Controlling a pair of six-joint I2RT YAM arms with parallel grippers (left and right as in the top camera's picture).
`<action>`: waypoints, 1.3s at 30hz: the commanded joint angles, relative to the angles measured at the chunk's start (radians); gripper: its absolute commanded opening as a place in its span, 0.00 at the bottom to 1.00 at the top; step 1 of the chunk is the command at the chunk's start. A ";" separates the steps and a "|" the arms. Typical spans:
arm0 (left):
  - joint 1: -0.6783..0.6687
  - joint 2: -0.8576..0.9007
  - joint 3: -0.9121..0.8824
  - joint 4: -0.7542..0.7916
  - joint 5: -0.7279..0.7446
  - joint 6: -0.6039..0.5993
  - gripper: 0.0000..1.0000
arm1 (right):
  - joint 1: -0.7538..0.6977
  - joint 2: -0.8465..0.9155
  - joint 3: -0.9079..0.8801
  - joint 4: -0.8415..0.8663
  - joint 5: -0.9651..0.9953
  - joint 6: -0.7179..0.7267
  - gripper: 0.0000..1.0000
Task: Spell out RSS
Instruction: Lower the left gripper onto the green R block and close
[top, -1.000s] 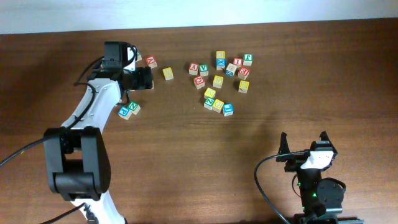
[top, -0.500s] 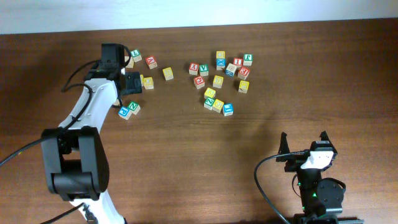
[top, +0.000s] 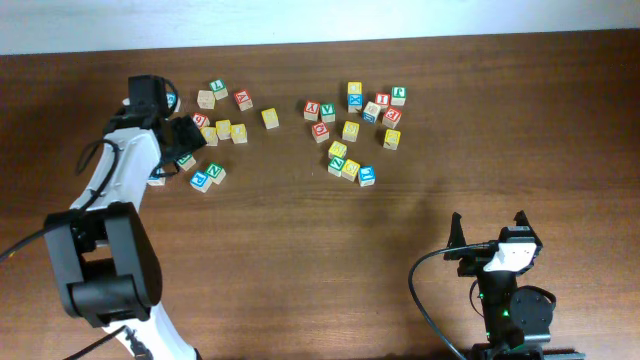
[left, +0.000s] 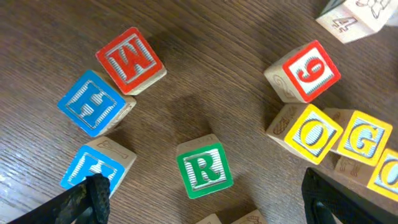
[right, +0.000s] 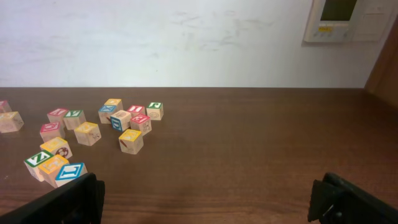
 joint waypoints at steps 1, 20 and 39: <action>-0.007 0.019 0.010 -0.001 0.026 -0.055 0.69 | 0.006 -0.008 -0.007 -0.007 -0.005 0.002 0.98; -0.006 0.082 0.010 0.028 -0.034 -0.174 0.63 | 0.006 -0.008 -0.007 -0.007 -0.006 0.002 0.98; -0.006 0.147 0.010 0.036 -0.020 -0.178 0.43 | 0.006 -0.008 -0.007 -0.007 -0.006 0.002 0.98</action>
